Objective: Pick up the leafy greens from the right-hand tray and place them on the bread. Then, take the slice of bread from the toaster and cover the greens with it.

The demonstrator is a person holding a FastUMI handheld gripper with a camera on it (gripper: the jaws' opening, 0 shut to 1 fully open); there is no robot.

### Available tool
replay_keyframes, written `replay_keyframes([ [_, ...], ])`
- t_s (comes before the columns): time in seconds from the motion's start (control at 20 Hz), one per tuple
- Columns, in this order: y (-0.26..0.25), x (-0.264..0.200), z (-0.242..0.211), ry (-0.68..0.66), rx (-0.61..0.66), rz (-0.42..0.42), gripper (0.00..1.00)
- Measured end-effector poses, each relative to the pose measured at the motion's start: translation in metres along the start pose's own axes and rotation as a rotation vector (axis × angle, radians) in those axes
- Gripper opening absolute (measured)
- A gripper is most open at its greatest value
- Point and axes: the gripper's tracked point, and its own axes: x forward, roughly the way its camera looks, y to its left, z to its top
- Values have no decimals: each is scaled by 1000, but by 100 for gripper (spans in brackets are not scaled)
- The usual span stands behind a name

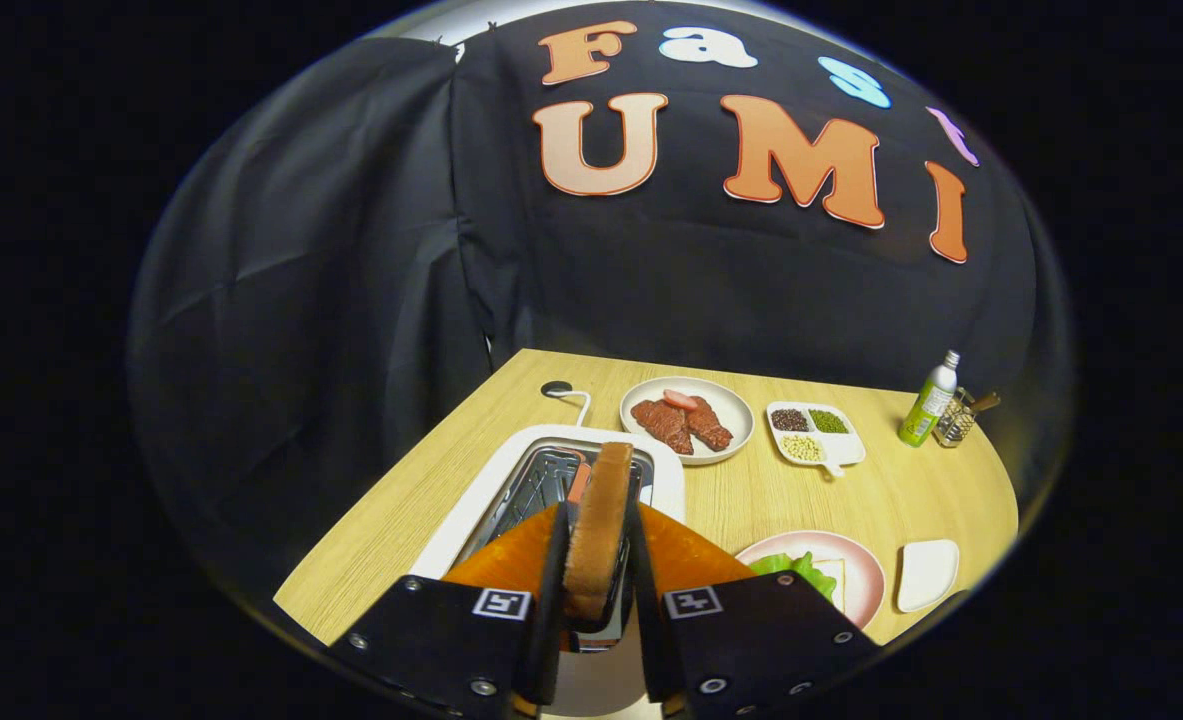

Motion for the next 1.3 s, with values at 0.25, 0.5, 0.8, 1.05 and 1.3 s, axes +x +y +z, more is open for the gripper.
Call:
replay_keyframes([
  [0.25,8,-5,4,-3,17,29,16],
  [0.5,5,-12,25,-39,69,55,16],
  [0.8,-2,-27,63,-120,88,72,15],
  [1.05,-10,-39,85,-167,104,80,15],
  [1.3,-32,-45,80,-179,95,53,15],
])
